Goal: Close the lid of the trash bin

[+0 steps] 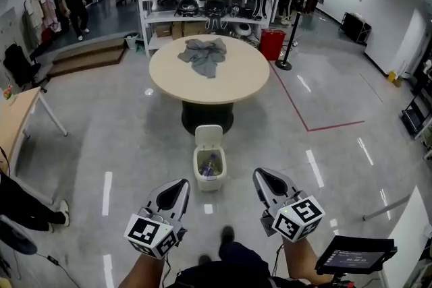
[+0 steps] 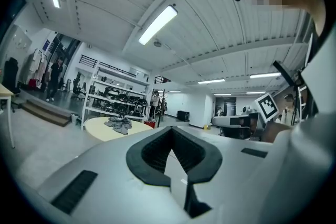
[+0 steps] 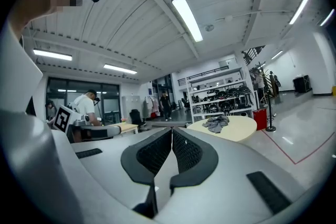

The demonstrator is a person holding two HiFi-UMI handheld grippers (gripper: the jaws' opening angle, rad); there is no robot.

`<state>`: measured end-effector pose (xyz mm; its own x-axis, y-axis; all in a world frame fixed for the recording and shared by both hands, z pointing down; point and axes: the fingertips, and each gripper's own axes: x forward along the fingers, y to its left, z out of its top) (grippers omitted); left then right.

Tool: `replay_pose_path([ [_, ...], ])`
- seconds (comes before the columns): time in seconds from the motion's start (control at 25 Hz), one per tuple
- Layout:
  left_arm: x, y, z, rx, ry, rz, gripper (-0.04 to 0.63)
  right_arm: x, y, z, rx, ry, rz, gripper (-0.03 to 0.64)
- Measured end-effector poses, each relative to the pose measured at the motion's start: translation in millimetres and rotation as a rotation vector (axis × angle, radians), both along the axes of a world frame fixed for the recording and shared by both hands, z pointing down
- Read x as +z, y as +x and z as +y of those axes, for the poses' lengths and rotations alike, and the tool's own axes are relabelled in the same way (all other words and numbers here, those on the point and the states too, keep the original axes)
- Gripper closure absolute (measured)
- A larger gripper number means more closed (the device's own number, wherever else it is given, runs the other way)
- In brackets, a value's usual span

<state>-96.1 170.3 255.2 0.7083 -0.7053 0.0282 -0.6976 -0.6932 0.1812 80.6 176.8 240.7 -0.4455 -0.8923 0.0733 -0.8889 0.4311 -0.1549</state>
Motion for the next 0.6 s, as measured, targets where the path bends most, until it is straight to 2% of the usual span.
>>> replay_pose_path([
  [0.2,12,10,-68,-0.021,-0.016,-0.006,0.594,11,11,-73,-0.021,-0.001,-0.006,0.606],
  [0.6,18,61,-213,-0.039,-0.048,-0.039,0.594,25,59,-227,-0.088,-0.025,-0.025,0.606],
])
